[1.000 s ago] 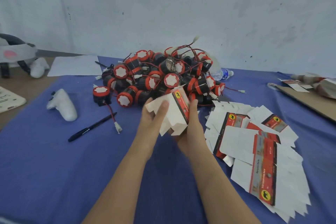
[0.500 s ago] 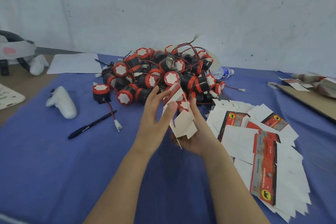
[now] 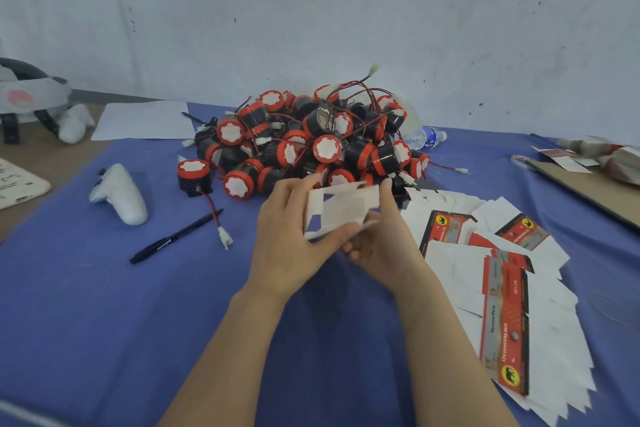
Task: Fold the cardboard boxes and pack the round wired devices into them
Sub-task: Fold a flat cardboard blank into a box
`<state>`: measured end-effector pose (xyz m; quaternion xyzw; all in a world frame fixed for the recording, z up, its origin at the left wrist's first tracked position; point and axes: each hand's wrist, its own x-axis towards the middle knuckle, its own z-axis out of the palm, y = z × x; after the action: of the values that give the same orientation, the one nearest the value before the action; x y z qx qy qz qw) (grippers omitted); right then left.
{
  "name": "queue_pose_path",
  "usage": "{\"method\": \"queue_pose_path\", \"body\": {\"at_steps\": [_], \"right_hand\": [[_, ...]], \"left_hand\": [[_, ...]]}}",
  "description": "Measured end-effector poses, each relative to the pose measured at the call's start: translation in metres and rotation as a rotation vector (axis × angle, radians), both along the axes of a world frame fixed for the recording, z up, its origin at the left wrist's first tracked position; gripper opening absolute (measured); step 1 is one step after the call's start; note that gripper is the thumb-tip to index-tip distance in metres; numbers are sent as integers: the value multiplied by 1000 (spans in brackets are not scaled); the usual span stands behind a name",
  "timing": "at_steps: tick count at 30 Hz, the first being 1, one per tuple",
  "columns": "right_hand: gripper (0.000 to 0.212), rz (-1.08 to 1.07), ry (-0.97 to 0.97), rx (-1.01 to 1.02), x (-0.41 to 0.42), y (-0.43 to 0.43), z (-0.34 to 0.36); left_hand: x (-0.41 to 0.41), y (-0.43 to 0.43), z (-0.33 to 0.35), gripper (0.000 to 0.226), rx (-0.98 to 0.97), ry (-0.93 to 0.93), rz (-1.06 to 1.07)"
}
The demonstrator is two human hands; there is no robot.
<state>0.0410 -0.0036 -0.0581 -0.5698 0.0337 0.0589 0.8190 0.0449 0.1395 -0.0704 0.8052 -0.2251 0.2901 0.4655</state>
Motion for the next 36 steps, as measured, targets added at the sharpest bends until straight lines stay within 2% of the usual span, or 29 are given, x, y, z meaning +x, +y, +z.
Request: {"method": "queue_pose_path", "body": {"at_steps": [2, 5, 7, 10, 11, 17, 20, 23, 25, 27, 30, 32, 34, 36], "right_hand": [[87, -39, -107, -88, 1, 10, 0], [76, -76, -242, -204, -1, 23, -1], [67, -82, -306, -258, -4, 25, -2], [27, -111, -320, -320, -5, 20, -3], [21, -125, -297, -310, -6, 20, -2], [29, -186, -238, -319, -2, 24, -6], [26, -178, -241, -333, -2, 26, -6], [26, -174, -246, -339, -5, 27, -4], [19, -173, -264, -352, -6, 28, -3], [1, -177, -285, -367, -7, 30, -2], [17, -185, -316, -415, -5, 32, -6], [8, -213, -326, -428, -4, 33, -8], [3, -262, -319, -440, -2, 32, -11], [9, -326, -294, -480, 2, 28, -15]], "left_hand": [[1, -1, 0, 56, -169, 32, -15], [0, -1, 4, 46, -400, 141, -25], [1, 1, 5, 36, -483, 217, -59], [1, 1, 4, 21, -475, 260, -116], [1, 0, 3, 21, -463, 271, -126], [4, -8, 0, 27, -481, 337, -71], [1, -8, 1, 20, -489, 271, 9], [0, -6, 4, 4, -500, 284, -32], [-1, -6, 5, 14, -522, 286, -31], [-1, -6, 7, 21, -544, 297, 24], [1, -7, 9, 27, -664, 332, 18], [2, -6, 8, 33, -718, 362, 1], [0, -7, 6, 28, -612, 302, 37], [-1, -7, 1, 17, -474, 207, 68]]}}
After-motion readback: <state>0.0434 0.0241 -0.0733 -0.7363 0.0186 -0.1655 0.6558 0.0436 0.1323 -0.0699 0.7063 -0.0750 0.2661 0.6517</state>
